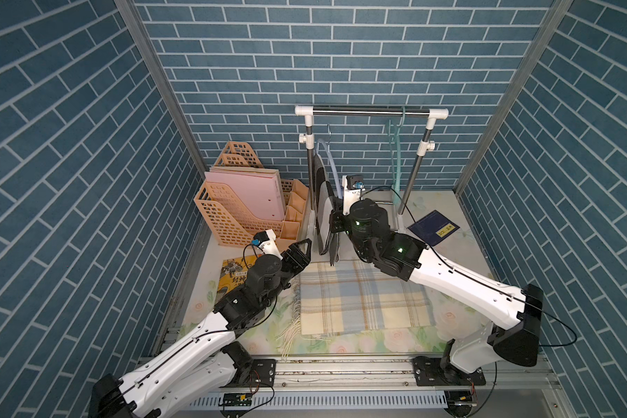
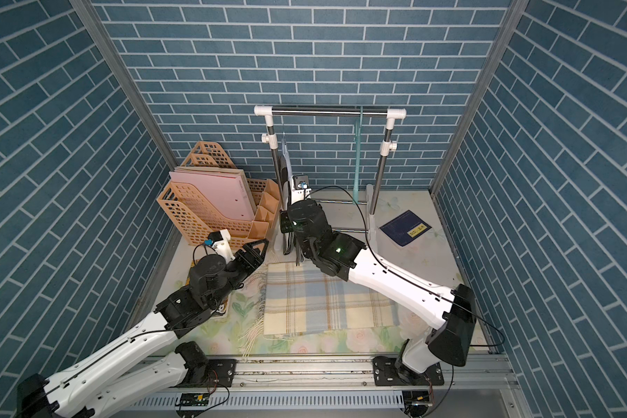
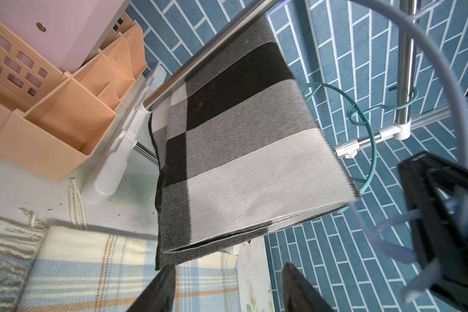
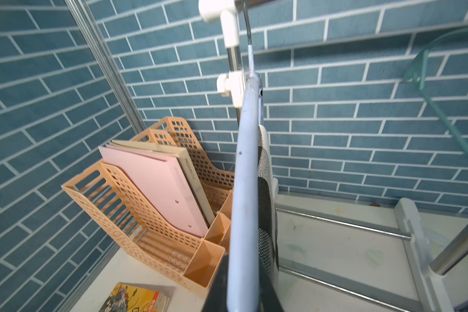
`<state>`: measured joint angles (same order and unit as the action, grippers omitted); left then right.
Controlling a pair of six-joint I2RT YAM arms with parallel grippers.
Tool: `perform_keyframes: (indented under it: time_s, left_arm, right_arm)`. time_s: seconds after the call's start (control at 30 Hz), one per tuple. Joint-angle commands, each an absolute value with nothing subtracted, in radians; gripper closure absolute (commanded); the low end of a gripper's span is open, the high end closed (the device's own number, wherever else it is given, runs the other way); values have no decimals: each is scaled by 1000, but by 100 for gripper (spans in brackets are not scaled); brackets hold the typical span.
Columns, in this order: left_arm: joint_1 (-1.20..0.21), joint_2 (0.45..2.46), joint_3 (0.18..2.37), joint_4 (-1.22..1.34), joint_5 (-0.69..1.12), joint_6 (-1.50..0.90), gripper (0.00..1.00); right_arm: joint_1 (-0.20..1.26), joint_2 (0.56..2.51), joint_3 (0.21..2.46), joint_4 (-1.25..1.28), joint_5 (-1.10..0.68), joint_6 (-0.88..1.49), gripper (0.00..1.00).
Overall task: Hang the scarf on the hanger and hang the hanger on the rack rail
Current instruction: Place the hanger at the clothesline.
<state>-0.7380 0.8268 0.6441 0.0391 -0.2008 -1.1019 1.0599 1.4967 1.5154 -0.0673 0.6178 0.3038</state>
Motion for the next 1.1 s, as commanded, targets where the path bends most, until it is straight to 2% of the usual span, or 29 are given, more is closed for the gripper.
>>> perform_keyframes:
  time_s: [0.0, 0.47, 0.8, 1.07]
  left_arm:
    - [-731, 832, 642, 61, -205, -1086, 34]
    - [-731, 810, 646, 42, -207, -1077, 34]
    - [-731, 797, 651, 29, -213, -1066, 34]
    - [-731, 798, 643, 38, -204, -1068, 34]
  right_arm:
    - [1062, 1451, 1585, 109, 693, 211, 100]
    - [1005, 1669, 1900, -12, 715, 192, 100]
    - [930, 1764, 2003, -59, 676, 278, 100]
    - [886, 1897, 2189, -228, 636, 356, 100]
